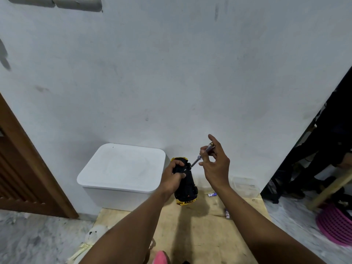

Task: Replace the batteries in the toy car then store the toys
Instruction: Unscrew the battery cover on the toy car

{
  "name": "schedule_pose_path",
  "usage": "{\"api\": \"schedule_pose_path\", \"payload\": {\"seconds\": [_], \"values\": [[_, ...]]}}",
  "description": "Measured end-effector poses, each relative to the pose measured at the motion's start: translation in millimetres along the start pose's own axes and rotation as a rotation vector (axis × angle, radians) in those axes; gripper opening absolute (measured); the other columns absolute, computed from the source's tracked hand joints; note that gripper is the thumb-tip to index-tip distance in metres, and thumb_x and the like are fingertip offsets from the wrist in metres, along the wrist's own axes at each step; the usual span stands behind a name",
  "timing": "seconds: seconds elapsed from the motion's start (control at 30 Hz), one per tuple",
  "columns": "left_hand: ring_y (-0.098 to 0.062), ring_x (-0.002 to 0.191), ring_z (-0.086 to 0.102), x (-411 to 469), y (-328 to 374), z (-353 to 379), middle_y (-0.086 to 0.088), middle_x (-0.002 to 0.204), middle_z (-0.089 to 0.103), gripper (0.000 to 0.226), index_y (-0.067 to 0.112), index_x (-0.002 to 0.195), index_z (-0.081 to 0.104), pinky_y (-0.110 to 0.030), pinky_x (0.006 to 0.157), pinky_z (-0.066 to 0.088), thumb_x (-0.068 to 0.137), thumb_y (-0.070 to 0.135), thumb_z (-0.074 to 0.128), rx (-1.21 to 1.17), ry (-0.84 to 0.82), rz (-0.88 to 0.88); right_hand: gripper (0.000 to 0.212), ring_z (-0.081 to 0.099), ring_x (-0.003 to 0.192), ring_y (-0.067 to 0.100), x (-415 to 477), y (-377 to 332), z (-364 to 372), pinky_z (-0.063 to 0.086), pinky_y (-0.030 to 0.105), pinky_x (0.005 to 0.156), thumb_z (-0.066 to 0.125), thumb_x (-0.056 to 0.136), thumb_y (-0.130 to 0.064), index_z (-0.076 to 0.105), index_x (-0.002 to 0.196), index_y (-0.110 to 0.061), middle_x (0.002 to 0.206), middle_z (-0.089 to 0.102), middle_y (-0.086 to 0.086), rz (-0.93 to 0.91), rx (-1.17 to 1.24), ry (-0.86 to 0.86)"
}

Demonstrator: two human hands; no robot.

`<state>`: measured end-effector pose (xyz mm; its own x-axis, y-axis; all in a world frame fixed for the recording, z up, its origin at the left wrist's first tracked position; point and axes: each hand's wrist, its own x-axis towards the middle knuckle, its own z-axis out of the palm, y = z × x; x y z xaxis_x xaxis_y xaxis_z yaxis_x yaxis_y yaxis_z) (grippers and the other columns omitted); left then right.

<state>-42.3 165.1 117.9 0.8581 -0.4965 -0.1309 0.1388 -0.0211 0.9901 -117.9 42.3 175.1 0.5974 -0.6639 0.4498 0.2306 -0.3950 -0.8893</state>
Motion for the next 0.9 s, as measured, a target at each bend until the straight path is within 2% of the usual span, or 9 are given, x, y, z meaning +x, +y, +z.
{"api": "schedule_pose_path", "payload": {"seconds": [0.07, 0.13, 0.23, 0.3, 0.43, 0.5, 0.7, 0.8, 0.9], "values": [[-0.018, 0.092, 0.060, 0, -2, -1, -0.003, 0.116, 0.063, 0.037, 0.017, 0.106, 0.058, -0.028, 0.075, 0.055, 0.082, -0.010, 0.053, -0.011, -0.010, -0.003, 0.050, 0.062, 0.069, 0.013, 2, 2, -2, 0.061, 0.033, 0.068, 0.060, 0.097, -0.008, 0.051, 0.142, -0.028, 0.082, 0.060, -0.010, -0.001, -0.014, 0.017], [-0.019, 0.097, 0.060, 0, -4, -1, 0.000, 0.118, 0.063, 0.041, 0.020, 0.106, 0.058, -0.029, 0.078, 0.055, 0.082, -0.012, 0.051, -0.027, -0.031, -0.002, 0.048, 0.055, 0.067, 0.012, 3, 3, -5, 0.061, 0.032, 0.063, 0.053, 0.100, -0.007, 0.049, 0.141, -0.031, 0.088, 0.055, -0.006, 0.048, -0.032, -0.048], [-0.021, 0.102, 0.060, -1, -6, 0, 0.000, 0.123, 0.063, 0.042, 0.018, 0.107, 0.058, -0.030, 0.081, 0.055, 0.082, -0.014, 0.047, -0.063, -0.068, -0.020, 0.040, 0.050, 0.062, 0.012, 1, 11, -7, 0.053, 0.034, 0.060, 0.048, 0.096, -0.005, 0.054, 0.126, -0.030, 0.086, 0.058, -0.003, 0.126, -0.193, -0.213], [-0.021, 0.104, 0.060, -2, -6, 2, -0.001, 0.125, 0.063, 0.040, 0.015, 0.106, 0.058, -0.030, 0.083, 0.054, 0.082, -0.014, 0.045, -0.070, -0.089, -0.016, 0.028, 0.052, 0.065, 0.015, -2, 20, -8, 0.047, 0.032, 0.067, 0.055, 0.090, -0.007, 0.061, 0.109, -0.027, 0.083, 0.061, 0.002, 0.184, -0.299, -0.322], [-0.018, 0.101, 0.060, -3, -7, 3, -0.005, 0.122, 0.063, 0.039, 0.014, 0.107, 0.058, -0.025, 0.080, 0.053, 0.082, -0.014, 0.047, -0.053, -0.115, -0.011, 0.015, 0.061, 0.078, 0.017, -8, 37, -5, 0.051, 0.033, 0.069, 0.073, 0.075, -0.030, 0.066, 0.088, -0.026, 0.080, 0.066, -0.003, 0.259, -0.493, -0.485], [-0.014, 0.100, 0.060, -5, -6, 3, -0.001, 0.120, 0.063, 0.040, 0.014, 0.109, 0.059, -0.021, 0.078, 0.052, 0.084, -0.015, 0.047, -0.045, -0.116, -0.013, 0.014, 0.061, 0.074, 0.018, -10, 41, -3, 0.052, 0.036, 0.068, 0.073, 0.073, -0.037, 0.065, 0.074, -0.025, 0.075, 0.067, -0.005, 0.266, -0.563, -0.499], [-0.011, 0.098, 0.060, -6, -2, 2, 0.004, 0.117, 0.063, 0.045, 0.012, 0.114, 0.060, -0.019, 0.079, 0.052, 0.083, -0.017, 0.044, -0.014, -0.134, -0.015, 0.035, 0.056, 0.066, 0.024, -12, 41, -2, 0.046, 0.035, 0.061, 0.074, 0.080, -0.028, 0.051, 0.054, -0.024, 0.061, 0.058, -0.002, 0.243, -0.645, -0.472], [-0.013, 0.100, 0.060, -6, -3, 1, 0.001, 0.116, 0.064, 0.046, 0.011, 0.118, 0.060, -0.025, 0.084, 0.052, 0.084, -0.015, 0.046, -0.005, -0.143, -0.025, 0.029, 0.059, 0.067, 0.023, -12, 38, 0, 0.047, 0.033, 0.061, 0.072, 0.080, -0.029, 0.055, 0.058, -0.024, 0.064, 0.061, -0.002, 0.239, -0.672, -0.476], [-0.012, 0.099, 0.060, -7, -2, 1, 0.000, 0.114, 0.064, 0.045, 0.011, 0.119, 0.060, -0.024, 0.086, 0.052, 0.085, -0.015, 0.048, 0.023, -0.156, -0.018, 0.032, 0.055, 0.062, 0.022, -12, 37, 0, 0.040, 0.029, 0.055, 0.071, 0.082, -0.029, 0.053, 0.057, -0.021, 0.060, 0.057, -0.001, 0.238, -0.670, -0.463]]}}
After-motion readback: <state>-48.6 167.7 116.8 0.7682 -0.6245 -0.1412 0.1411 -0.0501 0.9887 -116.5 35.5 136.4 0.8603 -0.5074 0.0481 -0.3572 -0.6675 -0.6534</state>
